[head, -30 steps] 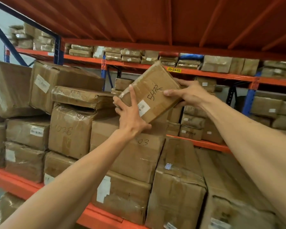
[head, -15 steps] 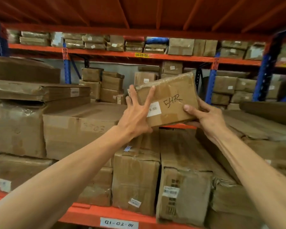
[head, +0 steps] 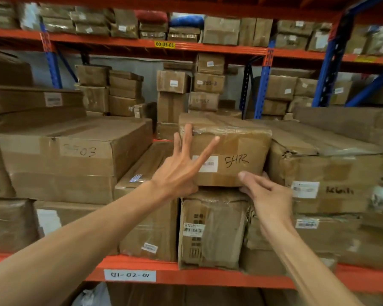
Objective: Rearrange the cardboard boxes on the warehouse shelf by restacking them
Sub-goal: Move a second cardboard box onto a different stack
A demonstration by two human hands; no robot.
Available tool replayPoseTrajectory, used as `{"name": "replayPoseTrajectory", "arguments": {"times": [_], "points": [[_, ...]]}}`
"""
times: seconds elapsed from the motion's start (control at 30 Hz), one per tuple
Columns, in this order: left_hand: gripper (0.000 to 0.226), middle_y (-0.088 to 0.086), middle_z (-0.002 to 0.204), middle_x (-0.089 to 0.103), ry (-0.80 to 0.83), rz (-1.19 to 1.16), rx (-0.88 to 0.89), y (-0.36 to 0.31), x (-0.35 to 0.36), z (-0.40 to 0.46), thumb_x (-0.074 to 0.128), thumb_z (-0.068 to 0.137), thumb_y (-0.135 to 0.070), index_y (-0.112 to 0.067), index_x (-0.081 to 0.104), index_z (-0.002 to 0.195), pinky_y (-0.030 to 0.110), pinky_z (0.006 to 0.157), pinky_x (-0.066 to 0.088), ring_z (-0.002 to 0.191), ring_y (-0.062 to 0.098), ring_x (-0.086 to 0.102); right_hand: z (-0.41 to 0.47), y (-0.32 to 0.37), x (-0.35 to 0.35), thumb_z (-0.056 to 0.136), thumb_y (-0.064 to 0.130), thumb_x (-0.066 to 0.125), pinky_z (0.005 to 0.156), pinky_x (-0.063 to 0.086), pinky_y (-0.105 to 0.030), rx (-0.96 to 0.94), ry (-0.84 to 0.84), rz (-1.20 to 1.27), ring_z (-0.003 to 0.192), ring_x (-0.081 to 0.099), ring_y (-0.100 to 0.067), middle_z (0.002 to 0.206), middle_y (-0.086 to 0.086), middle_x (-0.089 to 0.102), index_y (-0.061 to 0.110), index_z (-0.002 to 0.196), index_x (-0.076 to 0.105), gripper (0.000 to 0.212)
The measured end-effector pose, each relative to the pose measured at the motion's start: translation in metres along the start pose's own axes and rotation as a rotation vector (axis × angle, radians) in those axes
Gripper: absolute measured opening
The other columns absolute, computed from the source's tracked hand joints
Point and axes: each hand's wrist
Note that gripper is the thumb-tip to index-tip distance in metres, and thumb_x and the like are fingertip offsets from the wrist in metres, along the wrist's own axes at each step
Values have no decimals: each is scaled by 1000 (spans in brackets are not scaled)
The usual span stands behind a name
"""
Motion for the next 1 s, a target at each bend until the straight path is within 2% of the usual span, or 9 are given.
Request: {"name": "replayPoseTrajectory", "arguments": {"times": [0.07,0.13,0.3,0.43,0.57,0.7,0.8,0.9,1.0], "points": [[141,9,152,-53,-13,-28,-5,-6,12,-5,81,82,-15,-56,-40,142,45,91,60,150,55,-21,-2,10,-6,80,42,87,103,57,-50,-27,46,-272,115,74,-24,124,9,76,53,109,78,32],[143,2,152,-54,-24,-68,1,0,15,-5,84,81,-19,-54,-39,143,49,92,59,151,52,-19,6,39,-15,91,33,79,90,64,-52,-59,93,-378,96,78,-34,103,10,79,46,110,78,23],[144,-7,161,-42,-79,-325,105,31,1,-9,84,71,-60,-42,-32,154,61,121,25,156,37,-12,31,125,-23,103,32,64,84,65,-40,-258,106,-672,78,78,-18,92,3,76,35,93,72,15],[127,-3,169,-28,-193,-762,-314,20,-20,7,66,77,-81,-46,-27,156,52,125,15,157,32,7,57,141,0,105,49,54,104,52,-48,-365,28,-914,117,68,-31,114,-4,75,28,121,75,34],[124,8,167,31,-108,-1125,-680,19,-19,37,53,67,-98,-35,11,165,56,121,30,146,32,40,74,134,10,104,60,50,95,52,-46,-287,75,-1213,117,62,-37,125,-16,66,9,129,65,59],[94,7,130,68,-156,-1347,-781,10,-4,44,64,69,-80,-27,50,145,50,102,52,110,26,68,80,128,12,97,50,69,102,51,-48,-196,102,-1039,124,58,-36,133,-16,61,7,122,63,50],[70,8,120,70,-190,-1398,-736,6,-5,39,63,81,-63,-24,53,138,48,96,57,104,26,70,81,127,6,94,43,76,105,48,-47,-166,90,-949,126,56,-36,139,-16,59,12,111,61,39],[55,9,119,70,-195,-1418,-691,5,-8,34,61,90,-55,-22,54,134,43,92,58,104,25,71,79,124,-1,95,43,75,105,45,-46,-188,62,-969,133,53,-38,146,-16,57,9,133,61,54],[70,6,126,69,-187,-1358,-673,4,-10,32,60,91,-60,-21,48,147,35,85,56,107,21,70,85,120,-1,95,52,71,110,44,-52,-227,38,-1060,138,50,-41,150,-18,54,11,145,52,67]]}}
Point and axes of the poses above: each hand's wrist, its own z-axis towards the middle knuckle, its own x-axis out of the palm, y = z × x
